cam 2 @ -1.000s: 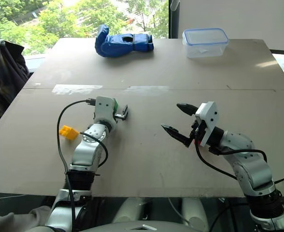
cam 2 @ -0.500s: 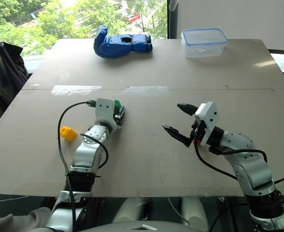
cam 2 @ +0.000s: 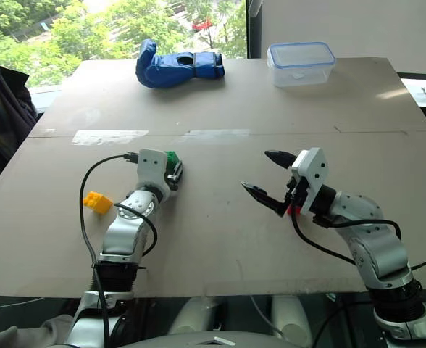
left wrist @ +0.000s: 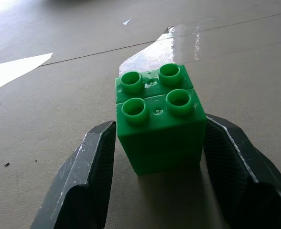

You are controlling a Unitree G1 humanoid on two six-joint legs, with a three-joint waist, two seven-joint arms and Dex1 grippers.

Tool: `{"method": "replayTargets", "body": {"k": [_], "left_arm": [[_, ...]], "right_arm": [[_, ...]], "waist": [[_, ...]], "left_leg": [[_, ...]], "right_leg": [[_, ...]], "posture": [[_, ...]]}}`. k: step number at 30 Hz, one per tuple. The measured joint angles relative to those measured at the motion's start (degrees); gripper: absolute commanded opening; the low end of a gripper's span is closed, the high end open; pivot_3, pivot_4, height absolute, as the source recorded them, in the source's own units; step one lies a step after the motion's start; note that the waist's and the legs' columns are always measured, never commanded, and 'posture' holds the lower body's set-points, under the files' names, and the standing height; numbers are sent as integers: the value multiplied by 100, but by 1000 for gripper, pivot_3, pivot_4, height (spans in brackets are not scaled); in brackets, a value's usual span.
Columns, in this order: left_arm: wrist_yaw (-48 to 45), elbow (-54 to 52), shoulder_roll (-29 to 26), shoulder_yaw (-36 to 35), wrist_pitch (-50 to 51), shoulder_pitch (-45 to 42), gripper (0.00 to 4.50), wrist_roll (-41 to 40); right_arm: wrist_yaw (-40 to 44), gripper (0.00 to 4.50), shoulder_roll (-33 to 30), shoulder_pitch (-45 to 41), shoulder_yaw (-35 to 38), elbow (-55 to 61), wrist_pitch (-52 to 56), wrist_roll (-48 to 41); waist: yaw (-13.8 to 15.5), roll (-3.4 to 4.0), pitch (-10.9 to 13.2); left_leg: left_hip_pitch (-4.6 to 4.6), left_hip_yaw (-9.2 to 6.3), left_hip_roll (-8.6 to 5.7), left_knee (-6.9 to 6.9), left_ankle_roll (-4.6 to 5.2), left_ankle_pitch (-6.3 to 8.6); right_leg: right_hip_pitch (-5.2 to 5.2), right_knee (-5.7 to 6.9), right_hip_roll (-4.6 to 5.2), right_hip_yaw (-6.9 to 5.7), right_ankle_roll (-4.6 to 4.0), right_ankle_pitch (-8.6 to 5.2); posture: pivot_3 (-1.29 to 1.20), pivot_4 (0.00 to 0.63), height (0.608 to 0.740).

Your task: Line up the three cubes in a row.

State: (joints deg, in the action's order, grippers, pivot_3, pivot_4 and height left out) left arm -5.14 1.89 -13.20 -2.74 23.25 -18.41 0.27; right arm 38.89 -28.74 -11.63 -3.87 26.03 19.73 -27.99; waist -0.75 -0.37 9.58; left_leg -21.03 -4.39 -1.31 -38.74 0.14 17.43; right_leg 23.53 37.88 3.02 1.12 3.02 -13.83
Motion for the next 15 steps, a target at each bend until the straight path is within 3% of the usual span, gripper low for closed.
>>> {"method": "replayTargets", "body": {"k": [2,9,15], "left_arm": [[-42,5,-3,12,2,-14,1282,-14],[-140,112,-167,108,-243,23,1280,39],[-1305,256,-629,193,-965,222,1280,-277]], "right_arm": [[-1,4500,0,0,0,0,0,8],[-1,4500,-9,0,6,0,0,39],[338,4500,-340,137,470,-83,-3,-156]], "waist": [[-6,-1,-2],[-12,-2,-4],[23,-2,-4]], "left_leg": [[1,1,1,0,0,0],[7,6,3,0,0,0],[0,3,4,1,1,0]], "right_leg": [[0,1,0,1,0,0],[-1,3,-2,7,0,0],[-1,-4,3,1,0,0]], "posture": [[0,150,740],[0,150,740],[0,150,740]]}}
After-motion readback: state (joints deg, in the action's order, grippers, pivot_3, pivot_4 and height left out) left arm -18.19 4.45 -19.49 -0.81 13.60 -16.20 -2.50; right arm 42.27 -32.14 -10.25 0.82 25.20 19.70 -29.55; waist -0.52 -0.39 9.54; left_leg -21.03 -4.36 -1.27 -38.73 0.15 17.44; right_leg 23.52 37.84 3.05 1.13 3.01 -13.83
